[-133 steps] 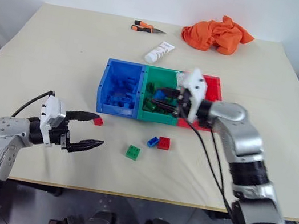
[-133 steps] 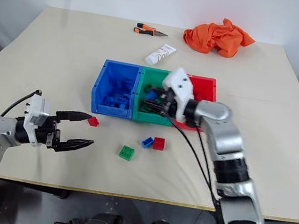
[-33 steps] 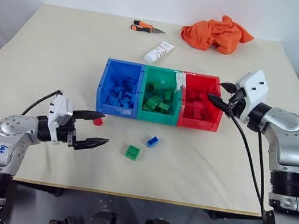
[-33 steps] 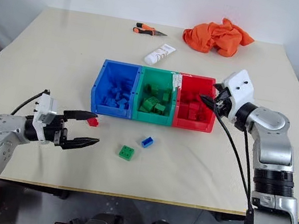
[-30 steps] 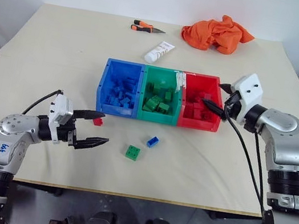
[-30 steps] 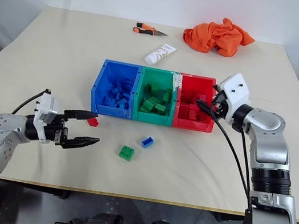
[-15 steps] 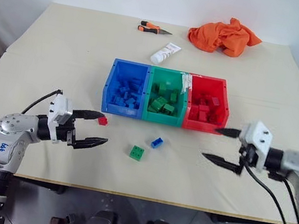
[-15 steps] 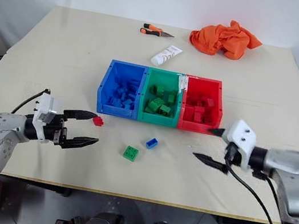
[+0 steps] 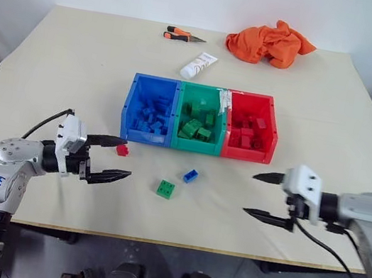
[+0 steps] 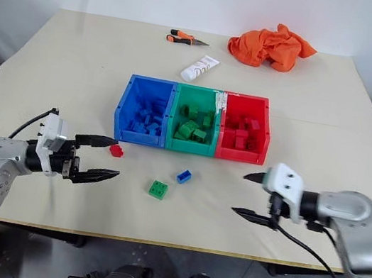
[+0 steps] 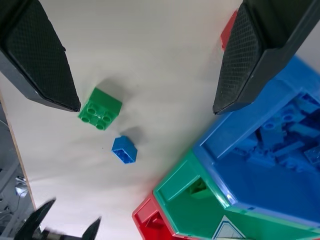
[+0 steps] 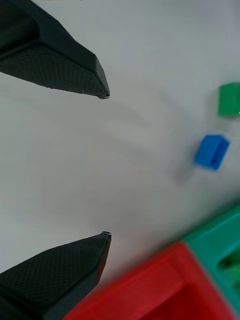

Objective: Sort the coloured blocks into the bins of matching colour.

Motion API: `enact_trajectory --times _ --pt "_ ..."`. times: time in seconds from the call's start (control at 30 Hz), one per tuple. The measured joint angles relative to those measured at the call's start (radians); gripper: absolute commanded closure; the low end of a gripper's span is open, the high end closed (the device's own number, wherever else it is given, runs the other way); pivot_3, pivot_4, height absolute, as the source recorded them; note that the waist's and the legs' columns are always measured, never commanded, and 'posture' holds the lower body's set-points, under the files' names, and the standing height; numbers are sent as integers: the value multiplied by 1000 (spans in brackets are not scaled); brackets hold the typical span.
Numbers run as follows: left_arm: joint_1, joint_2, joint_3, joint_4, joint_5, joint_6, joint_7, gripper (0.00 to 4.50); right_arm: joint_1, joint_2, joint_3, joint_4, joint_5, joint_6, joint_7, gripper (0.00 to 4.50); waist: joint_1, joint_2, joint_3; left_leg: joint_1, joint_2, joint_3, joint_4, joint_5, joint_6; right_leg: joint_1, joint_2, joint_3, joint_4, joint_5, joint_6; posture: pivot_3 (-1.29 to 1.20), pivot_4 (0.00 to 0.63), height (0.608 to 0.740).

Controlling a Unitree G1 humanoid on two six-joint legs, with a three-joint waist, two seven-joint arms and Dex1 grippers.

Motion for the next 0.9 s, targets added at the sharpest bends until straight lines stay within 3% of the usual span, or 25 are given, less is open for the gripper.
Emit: enact_trajectory --times 0.23,0.47,0.57,0.9 --pt "87 -13 16 -91 -13 25 41 0 -257 192 210 275 -109 -158 72 41 0 0 0 -1 0 -1 0 0 0 -2 0 0 2 0 0 0 150 740" --pt "166 -14 52 -168 -25 45 75 0 -406 347 295 568 -184 -326 122 41 -1 0 0 -1 0 -1 1 0 -1 -3 0 -1 4 0 0 0 150 740" --pt "192 -14 59 -203 -31 51 91 0 -458 434 298 693 -206 -369 110 655 -6 0 0 0 0 -1 0 1 -2 -4 0 -1 6 0 0 0 150 740" --pt "213 -15 69 -221 -34 54 114 0 -471 445 288 736 -232 -419 108 4022 -2 0 0 -1 0 -1 1 1 -2 -4 -1 -2 6 0 0 0 150 740"
